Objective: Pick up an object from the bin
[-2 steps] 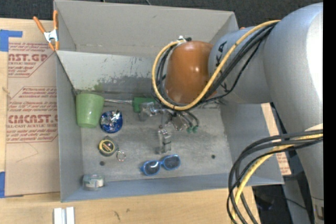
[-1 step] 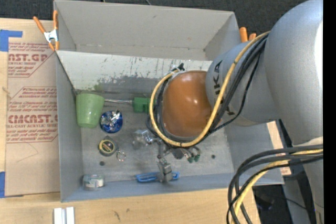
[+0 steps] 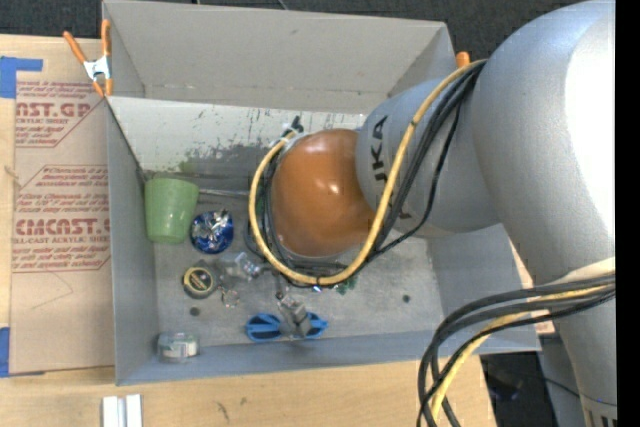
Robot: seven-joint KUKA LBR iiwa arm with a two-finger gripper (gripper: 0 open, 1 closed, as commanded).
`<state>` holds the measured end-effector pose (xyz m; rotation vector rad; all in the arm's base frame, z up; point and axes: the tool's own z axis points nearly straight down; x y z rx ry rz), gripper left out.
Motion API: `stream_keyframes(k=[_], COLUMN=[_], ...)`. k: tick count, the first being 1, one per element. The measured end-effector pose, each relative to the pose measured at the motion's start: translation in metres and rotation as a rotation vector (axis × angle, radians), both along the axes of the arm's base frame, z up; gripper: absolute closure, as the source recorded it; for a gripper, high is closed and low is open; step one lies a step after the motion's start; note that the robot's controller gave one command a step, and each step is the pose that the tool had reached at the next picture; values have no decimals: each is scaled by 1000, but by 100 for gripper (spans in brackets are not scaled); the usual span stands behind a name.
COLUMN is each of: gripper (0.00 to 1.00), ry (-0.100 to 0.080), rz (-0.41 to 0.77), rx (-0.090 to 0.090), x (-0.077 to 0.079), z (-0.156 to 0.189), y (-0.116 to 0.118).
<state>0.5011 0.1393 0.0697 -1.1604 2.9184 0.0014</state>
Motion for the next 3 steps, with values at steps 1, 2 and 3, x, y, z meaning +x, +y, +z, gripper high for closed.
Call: stream_keyframes(k=[1, 2, 3], gripper=[0, 100, 100], ry=[-8, -4, -11], rz=[-86, -86, -13], rx=[2, 3, 2], x=[-14, -15, 7], z=[1, 1, 208], y=[-3, -2, -14])
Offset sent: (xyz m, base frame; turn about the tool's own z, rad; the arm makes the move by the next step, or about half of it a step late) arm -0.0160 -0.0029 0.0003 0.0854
